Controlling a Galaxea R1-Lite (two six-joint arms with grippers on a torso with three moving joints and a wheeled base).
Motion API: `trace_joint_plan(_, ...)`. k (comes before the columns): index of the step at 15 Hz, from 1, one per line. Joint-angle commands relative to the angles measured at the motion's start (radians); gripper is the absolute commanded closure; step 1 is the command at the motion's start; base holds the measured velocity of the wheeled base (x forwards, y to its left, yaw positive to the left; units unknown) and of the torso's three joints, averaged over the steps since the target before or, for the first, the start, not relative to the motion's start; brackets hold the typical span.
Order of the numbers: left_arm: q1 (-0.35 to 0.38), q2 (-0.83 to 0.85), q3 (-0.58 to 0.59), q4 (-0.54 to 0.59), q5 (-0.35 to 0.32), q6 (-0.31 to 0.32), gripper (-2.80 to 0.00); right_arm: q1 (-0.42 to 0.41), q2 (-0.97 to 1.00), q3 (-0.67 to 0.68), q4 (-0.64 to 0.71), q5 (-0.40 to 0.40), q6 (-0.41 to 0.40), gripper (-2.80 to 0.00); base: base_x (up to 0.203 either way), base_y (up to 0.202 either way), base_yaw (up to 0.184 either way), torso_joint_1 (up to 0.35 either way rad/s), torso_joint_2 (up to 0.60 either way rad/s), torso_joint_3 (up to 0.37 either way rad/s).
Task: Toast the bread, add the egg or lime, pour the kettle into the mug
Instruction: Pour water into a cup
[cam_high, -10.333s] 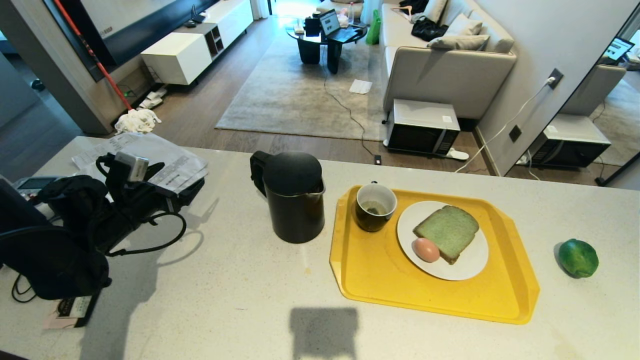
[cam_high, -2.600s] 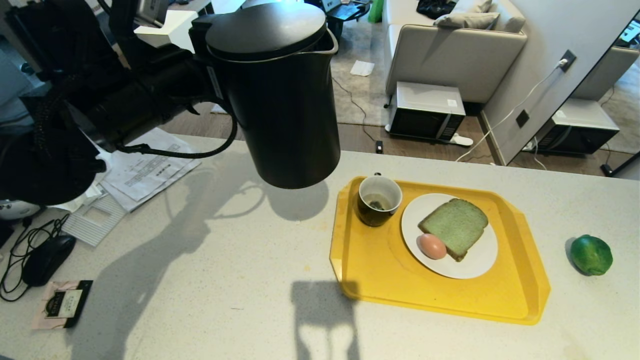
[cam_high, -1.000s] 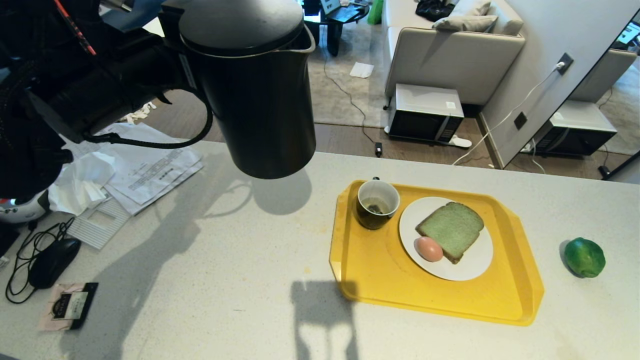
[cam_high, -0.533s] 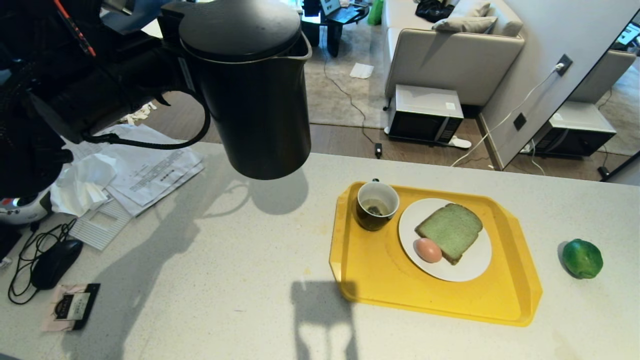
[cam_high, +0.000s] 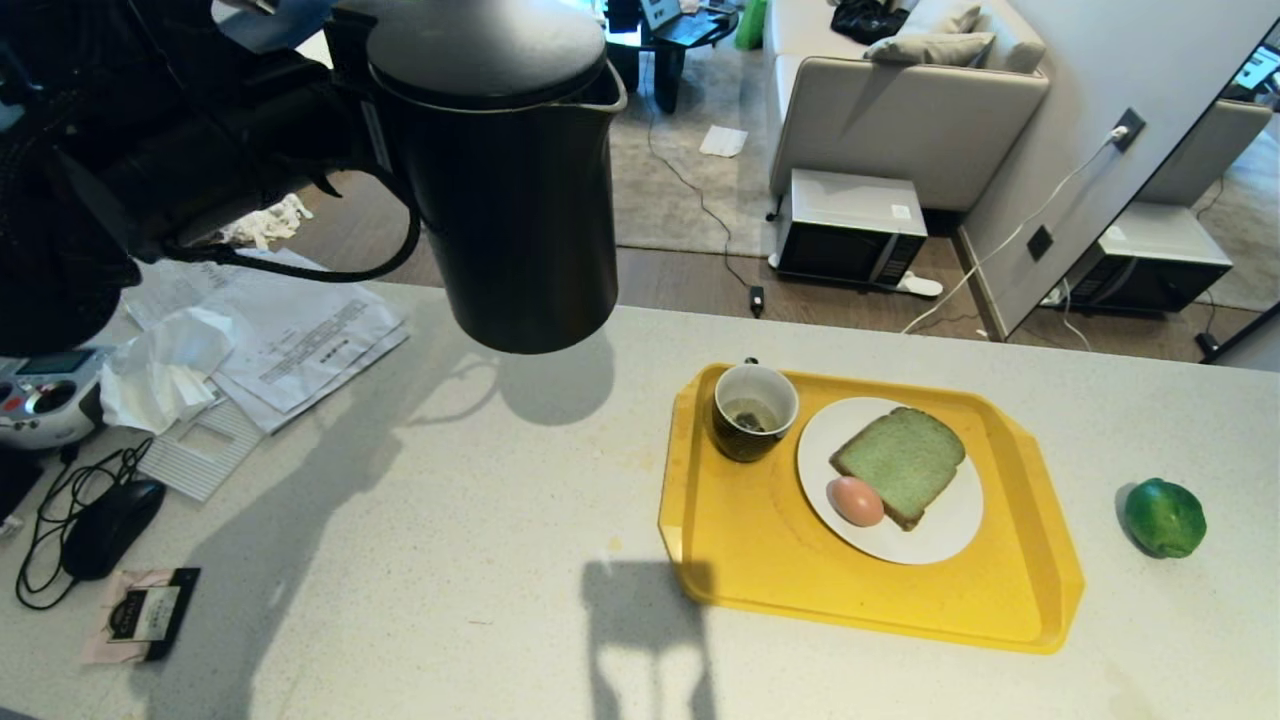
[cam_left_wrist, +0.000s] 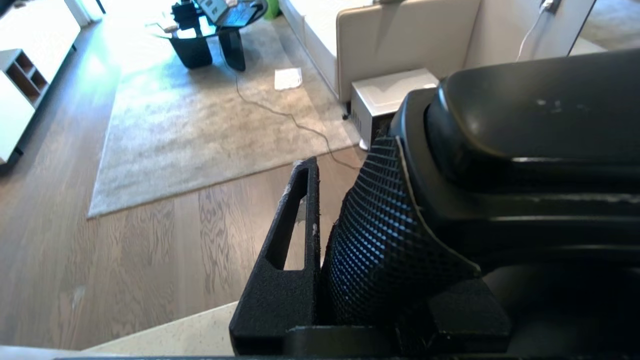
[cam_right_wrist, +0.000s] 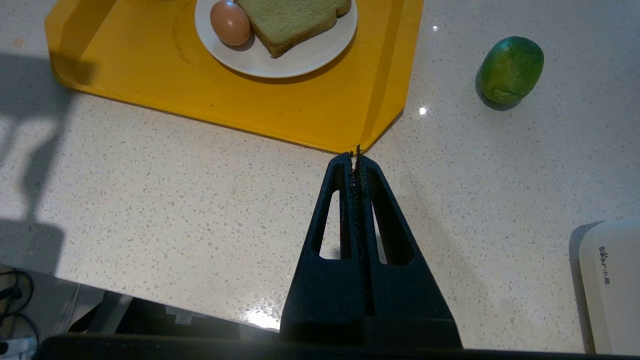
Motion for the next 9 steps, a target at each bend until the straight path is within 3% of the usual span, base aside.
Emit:
trace_joint_plan(1, 0.003, -0.009, -0.052, 0.062, -0.001, 0.001, 0.0, 0.001, 0.001, -0.001, 0.001, 0.001, 0.0, 0.0, 0.0, 0.0, 0.0, 0.0, 0.0, 0.0)
trace_joint_plan(4, 0.03, -0.026, -0.053, 0.13, 0.0, 0.003, 0.0, 0.001, 0.001, 0.0, 0.001, 0.001, 0.0, 0.0, 0.0, 0.0, 0.0, 0.0, 0.0, 0.0)
trace_joint_plan(6, 0.06, -0.019, -0.039, 0.141, -0.007, 0.041, 0.0, 0.001, 0.001, 0.0, 0.001, 0.001, 0.0, 0.0, 0.0, 0.0, 0.0, 0.0, 0.0, 0.0)
trace_joint_plan(9, 0.055, 0.003, -0.086, 0.208, 0.008, 0.045, 0.0, 0.001, 0.001, 0.0, 0.001, 0.001, 0.0, 0.0, 0.0, 0.0, 0.0, 0.0, 0.0, 0.0)
